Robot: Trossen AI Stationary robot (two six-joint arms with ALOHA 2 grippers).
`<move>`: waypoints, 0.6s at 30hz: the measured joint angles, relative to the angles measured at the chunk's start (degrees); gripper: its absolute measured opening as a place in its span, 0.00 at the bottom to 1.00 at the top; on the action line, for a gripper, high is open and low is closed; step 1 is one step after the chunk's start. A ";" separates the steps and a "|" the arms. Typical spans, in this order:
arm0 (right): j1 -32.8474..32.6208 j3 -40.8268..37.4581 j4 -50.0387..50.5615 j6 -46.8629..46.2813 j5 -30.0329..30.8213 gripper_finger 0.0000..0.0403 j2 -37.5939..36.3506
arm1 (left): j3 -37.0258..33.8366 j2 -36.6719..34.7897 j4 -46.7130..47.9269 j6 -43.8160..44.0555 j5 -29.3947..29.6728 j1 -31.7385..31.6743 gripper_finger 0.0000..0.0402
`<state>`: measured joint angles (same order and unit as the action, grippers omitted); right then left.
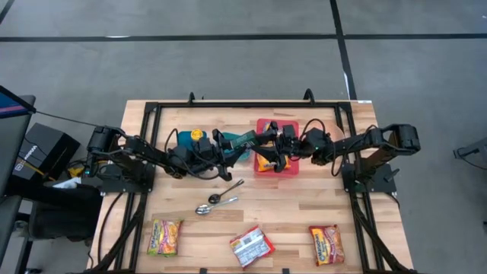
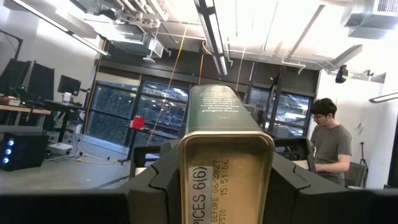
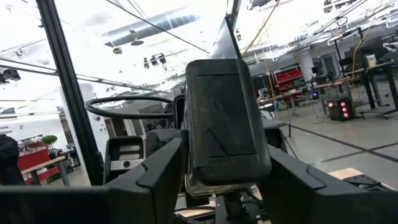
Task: Pick & Place Food Item
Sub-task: Put the black seasoning can into the blue bin
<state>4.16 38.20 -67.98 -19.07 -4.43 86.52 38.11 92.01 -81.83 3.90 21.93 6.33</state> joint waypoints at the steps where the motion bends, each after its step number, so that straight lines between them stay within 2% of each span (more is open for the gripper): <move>1: 0.00 0.00 -0.13 0.00 -0.02 0.44 0.00 | 0.00 0.00 0.07 0.02 -0.02 0.00 0.34; 10: -0.62 3.89 5.13 1.00 -1.10 0.30 -0.35 | -0.04 -0.22 -0.51 0.98 -0.48 0.13 0.33; 13: -1.04 3.87 5.57 1.31 -0.24 0.31 -0.26 | -0.11 -0.13 -0.34 0.70 0.15 0.05 0.35; 18: -1.07 3.74 6.72 0.60 0.55 0.40 0.10 | -0.21 0.13 0.78 -0.09 0.09 0.00 0.32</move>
<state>3.09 41.93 -61.26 -18.47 -3.88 86.63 37.90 92.14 -81.05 3.81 22.02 6.33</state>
